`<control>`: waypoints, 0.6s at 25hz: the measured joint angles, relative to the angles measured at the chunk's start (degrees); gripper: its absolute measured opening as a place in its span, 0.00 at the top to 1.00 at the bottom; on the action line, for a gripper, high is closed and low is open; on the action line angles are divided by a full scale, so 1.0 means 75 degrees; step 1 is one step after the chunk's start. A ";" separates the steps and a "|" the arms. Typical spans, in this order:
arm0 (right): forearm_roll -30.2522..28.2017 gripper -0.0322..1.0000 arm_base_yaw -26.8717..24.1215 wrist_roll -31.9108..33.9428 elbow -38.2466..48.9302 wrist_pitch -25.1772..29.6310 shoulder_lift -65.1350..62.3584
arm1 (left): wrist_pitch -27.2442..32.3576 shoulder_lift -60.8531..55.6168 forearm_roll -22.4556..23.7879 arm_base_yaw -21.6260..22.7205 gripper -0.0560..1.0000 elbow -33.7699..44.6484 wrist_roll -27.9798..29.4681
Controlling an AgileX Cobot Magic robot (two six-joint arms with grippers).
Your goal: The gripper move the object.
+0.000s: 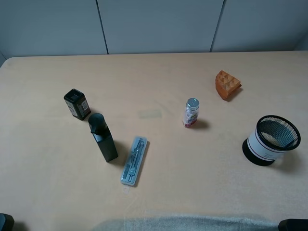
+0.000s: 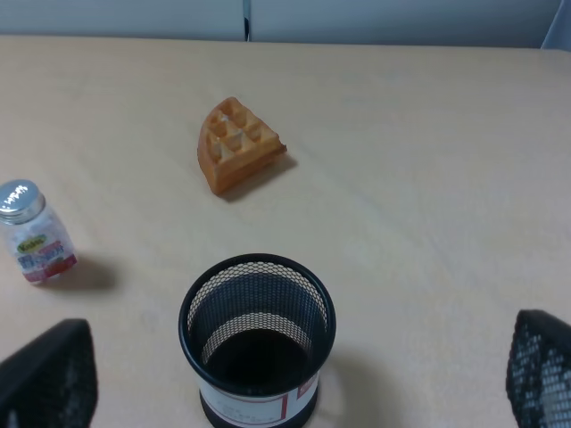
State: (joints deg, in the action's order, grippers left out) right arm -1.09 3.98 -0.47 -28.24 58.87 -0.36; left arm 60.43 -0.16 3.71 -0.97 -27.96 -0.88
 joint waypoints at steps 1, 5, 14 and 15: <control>0.0000 0.30 0.0000 0.0000 0.0000 0.0000 0.0000 | 0.0000 0.0000 0.0000 0.0000 0.01 0.0000 -0.0007; 0.0000 0.30 0.0000 0.0000 0.0000 0.0000 0.0000 | 0.0000 0.0000 0.0000 0.0000 0.01 0.0000 -0.0007; 0.0000 0.30 0.0000 0.0000 0.0000 0.0000 0.0000 | 0.0000 0.0000 0.0000 0.0000 0.01 0.0000 -0.0007; 0.0000 0.30 0.0000 0.0000 0.0000 0.0000 0.0000 | 0.0000 0.0000 0.0000 0.0000 0.01 0.0000 -0.0007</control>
State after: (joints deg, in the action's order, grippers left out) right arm -1.09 3.98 -0.47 -28.24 58.87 -0.36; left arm 60.43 -0.16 3.71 -0.97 -27.96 -0.94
